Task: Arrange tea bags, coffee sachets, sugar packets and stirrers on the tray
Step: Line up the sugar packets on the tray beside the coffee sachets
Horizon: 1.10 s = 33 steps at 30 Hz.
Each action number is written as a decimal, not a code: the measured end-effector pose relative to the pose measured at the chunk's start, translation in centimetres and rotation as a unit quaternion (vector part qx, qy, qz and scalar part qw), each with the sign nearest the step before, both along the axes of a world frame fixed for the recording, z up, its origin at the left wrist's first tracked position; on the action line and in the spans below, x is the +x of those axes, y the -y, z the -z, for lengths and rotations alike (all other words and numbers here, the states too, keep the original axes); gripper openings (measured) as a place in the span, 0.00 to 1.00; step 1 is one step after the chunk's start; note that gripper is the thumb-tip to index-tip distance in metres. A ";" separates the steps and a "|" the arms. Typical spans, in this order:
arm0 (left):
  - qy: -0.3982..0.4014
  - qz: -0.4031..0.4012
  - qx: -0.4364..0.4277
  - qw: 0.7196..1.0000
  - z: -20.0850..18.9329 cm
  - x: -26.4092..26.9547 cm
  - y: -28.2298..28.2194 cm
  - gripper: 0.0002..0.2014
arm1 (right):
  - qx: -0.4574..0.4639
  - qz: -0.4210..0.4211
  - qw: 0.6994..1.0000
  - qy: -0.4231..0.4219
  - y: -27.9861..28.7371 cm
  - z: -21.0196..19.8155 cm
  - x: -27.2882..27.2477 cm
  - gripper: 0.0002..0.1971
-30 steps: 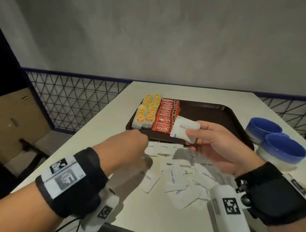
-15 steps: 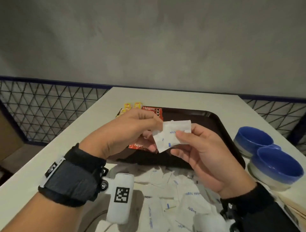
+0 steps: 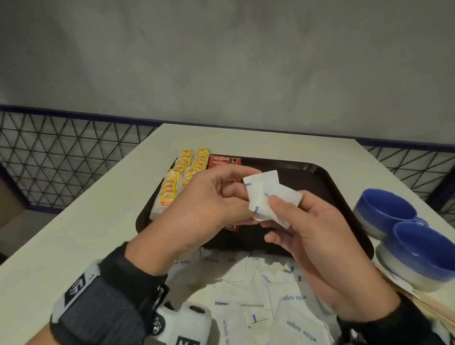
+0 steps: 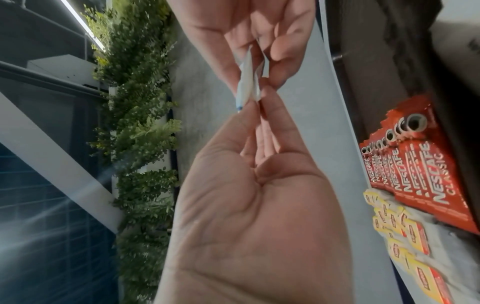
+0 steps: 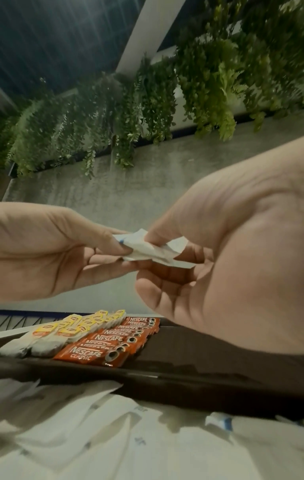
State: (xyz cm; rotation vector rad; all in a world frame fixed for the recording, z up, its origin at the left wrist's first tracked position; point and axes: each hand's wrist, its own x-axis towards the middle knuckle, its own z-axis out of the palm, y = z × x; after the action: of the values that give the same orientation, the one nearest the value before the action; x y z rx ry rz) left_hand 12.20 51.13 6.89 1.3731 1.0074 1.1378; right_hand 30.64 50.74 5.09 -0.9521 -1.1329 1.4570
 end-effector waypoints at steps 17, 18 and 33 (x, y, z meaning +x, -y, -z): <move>0.084 -0.053 -0.013 0.995 0.5 1.5 0.3 0.12 | 0.087 0.060 0.994 0.029 0.4 -0.1 -0.4 0.11; 0.071 -0.056 -0.005 0.996 0.5 1.5 0.3 0.12 | 0.092 0.060 0.993 0.032 0.5 -0.1 -0.4 0.09; 0.052 -0.043 -0.007 0.998 -0.3 0.3 0.5 0.15 | 0.105 0.044 0.993 0.034 0.7 -0.8 -0.3 0.15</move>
State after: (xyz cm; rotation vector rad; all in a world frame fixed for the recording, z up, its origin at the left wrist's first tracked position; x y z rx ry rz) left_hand 12.49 50.66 7.23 1.2566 1.0065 1.2511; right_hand 30.37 50.03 5.85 -0.8970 -1.2506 1.2152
